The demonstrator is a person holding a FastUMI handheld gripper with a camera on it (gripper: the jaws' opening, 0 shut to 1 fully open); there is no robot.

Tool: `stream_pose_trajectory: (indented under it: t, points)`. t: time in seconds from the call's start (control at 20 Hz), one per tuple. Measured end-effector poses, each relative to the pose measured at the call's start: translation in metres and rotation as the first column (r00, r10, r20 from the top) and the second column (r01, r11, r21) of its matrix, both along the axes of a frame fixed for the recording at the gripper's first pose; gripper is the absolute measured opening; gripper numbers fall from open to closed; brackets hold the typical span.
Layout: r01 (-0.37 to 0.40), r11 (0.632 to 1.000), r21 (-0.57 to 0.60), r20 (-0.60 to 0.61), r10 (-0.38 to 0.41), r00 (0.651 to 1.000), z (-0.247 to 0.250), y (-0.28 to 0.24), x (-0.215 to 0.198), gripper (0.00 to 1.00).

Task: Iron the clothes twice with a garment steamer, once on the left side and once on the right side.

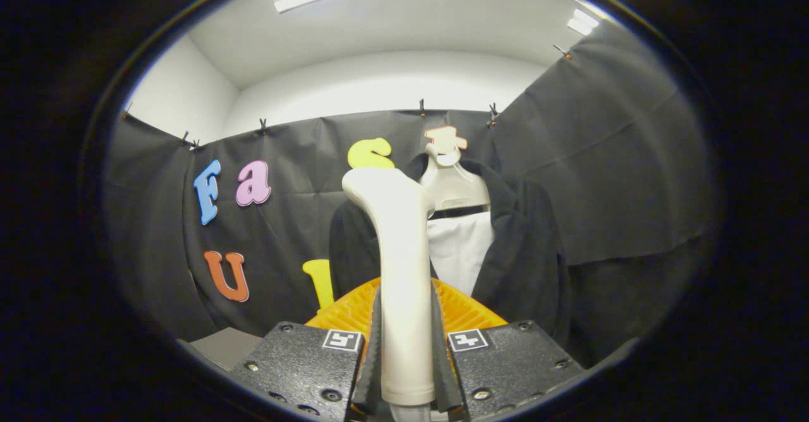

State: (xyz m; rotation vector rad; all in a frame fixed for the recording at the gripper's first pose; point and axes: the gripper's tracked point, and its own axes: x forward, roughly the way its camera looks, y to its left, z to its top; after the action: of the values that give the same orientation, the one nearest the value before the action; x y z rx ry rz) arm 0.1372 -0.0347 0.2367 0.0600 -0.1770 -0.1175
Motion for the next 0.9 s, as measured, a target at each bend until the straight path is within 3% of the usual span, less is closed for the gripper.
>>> stream_pose_trajectory:
  t: [0.3, 0.9]
  points:
    - [0.023, 0.998, -0.058, 0.052, -0.020, 0.998, 0.017, 0.000, 0.031, 0.37]
    - [0.022, 0.997, -0.068, -0.079, -0.028, 0.997, -0.063, -0.009, 0.035, 0.37]
